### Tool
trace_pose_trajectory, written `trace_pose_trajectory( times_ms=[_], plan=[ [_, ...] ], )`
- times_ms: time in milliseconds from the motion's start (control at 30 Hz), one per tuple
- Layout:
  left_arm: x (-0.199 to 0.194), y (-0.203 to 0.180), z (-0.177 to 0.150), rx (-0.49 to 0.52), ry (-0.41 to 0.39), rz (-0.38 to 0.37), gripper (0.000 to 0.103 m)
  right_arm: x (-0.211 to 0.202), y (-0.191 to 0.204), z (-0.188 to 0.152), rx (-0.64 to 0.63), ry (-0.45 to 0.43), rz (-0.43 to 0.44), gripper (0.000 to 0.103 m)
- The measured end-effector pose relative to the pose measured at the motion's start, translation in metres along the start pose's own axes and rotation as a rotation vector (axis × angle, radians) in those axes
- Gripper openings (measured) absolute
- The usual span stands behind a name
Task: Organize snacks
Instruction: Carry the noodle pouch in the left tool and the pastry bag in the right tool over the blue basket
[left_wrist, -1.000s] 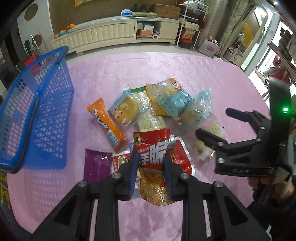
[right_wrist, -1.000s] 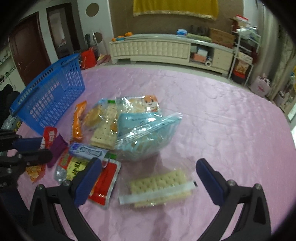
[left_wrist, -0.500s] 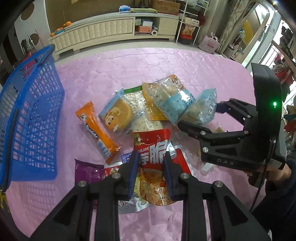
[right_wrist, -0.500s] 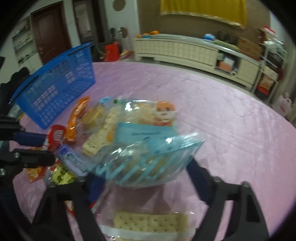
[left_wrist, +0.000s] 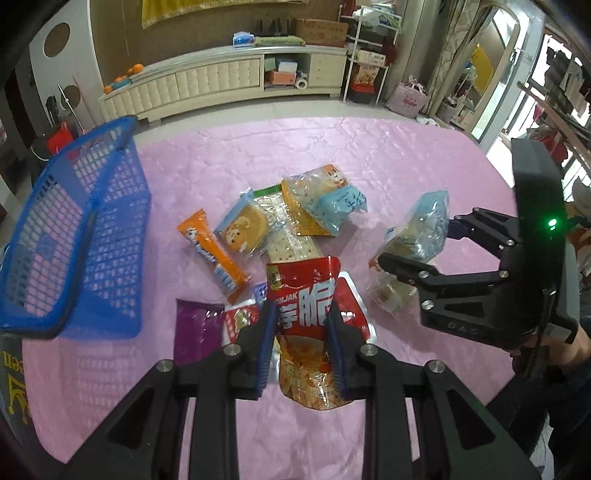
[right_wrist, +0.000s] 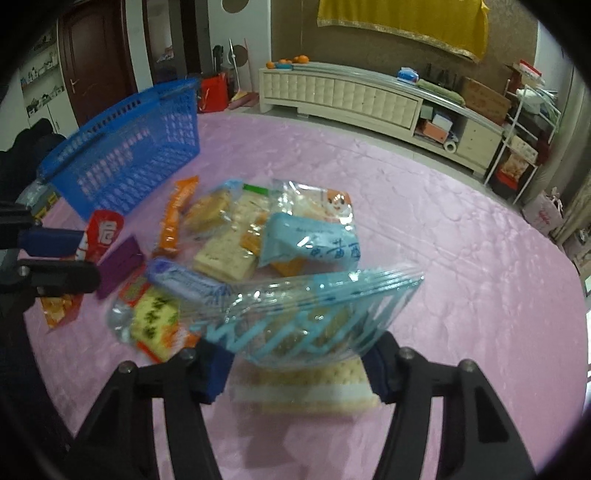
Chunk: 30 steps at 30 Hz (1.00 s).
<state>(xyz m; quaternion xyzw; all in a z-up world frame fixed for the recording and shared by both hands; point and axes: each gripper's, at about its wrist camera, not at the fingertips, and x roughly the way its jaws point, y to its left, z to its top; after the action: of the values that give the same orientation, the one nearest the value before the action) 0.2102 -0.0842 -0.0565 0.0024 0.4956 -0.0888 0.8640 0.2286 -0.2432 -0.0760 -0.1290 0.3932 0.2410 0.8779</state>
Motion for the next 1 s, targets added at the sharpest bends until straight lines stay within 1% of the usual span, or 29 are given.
trace_pose_trajectory(
  times_ms=[167,300,367,467,533,667,733,900,1000],
  plan=[
    [-0.035,0.006,-0.01,-0.008,-0.052,-0.006,0.025,-0.038,0.022,0.013,-0.007,-0.048,-0.017,0.065],
    [-0.066,0.01,-0.014,0.001,-0.093,0.0,0.025,-0.065,0.044,0.029,-0.044,-0.08,-0.045,0.065],
    [-0.082,0.016,-0.015,0.011,-0.118,0.004,0.025,-0.075,0.053,0.038,-0.039,-0.103,-0.037,0.065],
    [-0.104,0.032,-0.014,0.006,-0.151,0.017,0.025,-0.087,0.068,0.051,-0.016,-0.132,0.003,0.065],
    [-0.112,0.043,-0.014,0.0,-0.161,0.019,0.025,-0.092,0.079,0.057,-0.016,-0.142,0.018,0.065],
    [-0.13,0.072,-0.012,-0.019,-0.191,0.048,0.025,-0.099,0.104,0.074,-0.046,-0.167,0.026,0.065],
    [-0.137,0.088,-0.012,-0.04,-0.201,0.045,0.025,-0.1,0.114,0.086,-0.046,-0.175,0.042,0.065],
    [-0.155,0.132,-0.008,-0.087,-0.221,0.067,0.026,-0.097,0.134,0.111,-0.051,-0.179,0.07,0.065],
    [-0.164,0.152,-0.008,-0.1,-0.226,0.078,0.026,-0.09,0.15,0.128,-0.064,-0.178,0.079,0.065]
  ],
)
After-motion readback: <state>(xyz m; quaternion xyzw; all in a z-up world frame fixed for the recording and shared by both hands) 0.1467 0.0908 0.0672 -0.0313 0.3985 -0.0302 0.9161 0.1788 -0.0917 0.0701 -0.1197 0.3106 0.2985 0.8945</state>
